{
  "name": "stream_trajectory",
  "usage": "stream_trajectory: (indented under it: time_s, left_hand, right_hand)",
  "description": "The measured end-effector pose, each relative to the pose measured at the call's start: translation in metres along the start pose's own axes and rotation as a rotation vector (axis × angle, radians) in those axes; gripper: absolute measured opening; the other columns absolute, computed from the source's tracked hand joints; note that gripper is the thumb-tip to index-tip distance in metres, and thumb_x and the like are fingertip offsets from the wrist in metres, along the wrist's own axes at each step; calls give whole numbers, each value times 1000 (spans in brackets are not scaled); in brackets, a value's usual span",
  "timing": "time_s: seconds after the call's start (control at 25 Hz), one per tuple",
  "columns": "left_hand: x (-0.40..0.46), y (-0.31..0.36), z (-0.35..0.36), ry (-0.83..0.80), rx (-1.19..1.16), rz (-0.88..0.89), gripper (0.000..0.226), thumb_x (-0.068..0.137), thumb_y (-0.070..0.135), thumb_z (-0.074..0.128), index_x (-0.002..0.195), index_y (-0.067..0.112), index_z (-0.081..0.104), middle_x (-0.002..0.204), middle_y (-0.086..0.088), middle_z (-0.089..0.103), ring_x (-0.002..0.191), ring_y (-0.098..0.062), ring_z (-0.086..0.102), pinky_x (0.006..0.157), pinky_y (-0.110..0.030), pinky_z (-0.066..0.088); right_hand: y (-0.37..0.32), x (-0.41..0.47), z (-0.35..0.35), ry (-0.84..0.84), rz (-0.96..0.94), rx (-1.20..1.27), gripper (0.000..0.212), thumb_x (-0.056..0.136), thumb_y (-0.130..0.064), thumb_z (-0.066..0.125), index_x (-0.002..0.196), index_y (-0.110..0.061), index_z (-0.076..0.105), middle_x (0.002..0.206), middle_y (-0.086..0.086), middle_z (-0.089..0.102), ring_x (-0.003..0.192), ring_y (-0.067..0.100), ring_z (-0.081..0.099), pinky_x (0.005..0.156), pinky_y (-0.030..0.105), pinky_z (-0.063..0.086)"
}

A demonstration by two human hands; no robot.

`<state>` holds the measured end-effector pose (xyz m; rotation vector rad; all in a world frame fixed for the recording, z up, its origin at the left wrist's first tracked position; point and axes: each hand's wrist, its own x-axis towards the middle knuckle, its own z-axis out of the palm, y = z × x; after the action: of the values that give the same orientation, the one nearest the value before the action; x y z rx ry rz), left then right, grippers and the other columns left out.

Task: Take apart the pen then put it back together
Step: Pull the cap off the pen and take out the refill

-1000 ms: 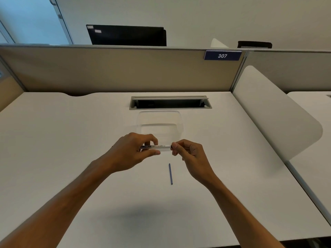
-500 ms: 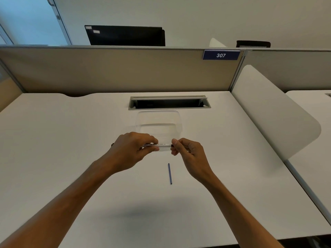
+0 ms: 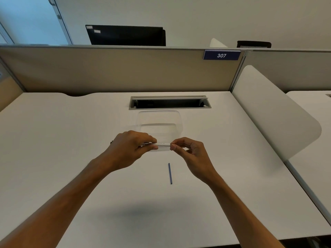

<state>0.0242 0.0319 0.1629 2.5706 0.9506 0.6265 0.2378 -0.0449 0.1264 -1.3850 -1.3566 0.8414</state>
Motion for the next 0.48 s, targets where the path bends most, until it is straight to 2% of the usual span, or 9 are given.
stream_trajectory:
  time_s: [0.12,0.28,0.48]
  left_hand:
    - [0,-1,0,-18,-5,-12,41,86,49,47,105,22,70,92,9,72,75,-9,60,64,-39,53]
    - [-1,-1,1,-19,2,12,37,87,48,49,103,23,70,87,10,71,70,-7,57,60,-38,52]
    - [-4,-3,4,-32,20,15,38,87,50,46,103,24,70,83,12,68,66,-6,55,57,-36,51]
  right_hand:
    - [1,0,-1,15,-10,10,9,87,-25,71,93,-19,74,88,-8,75,90,9,68,76,29,50]
    - [3,1,2,60,9,28,16,87,-35,70,95,-22,71,89,-7,75,89,9,69,75,27,52]
    - [1,2,5,39,29,13,33,93,-39,58,79,-15,75,73,0,74,75,12,68,76,26,51]
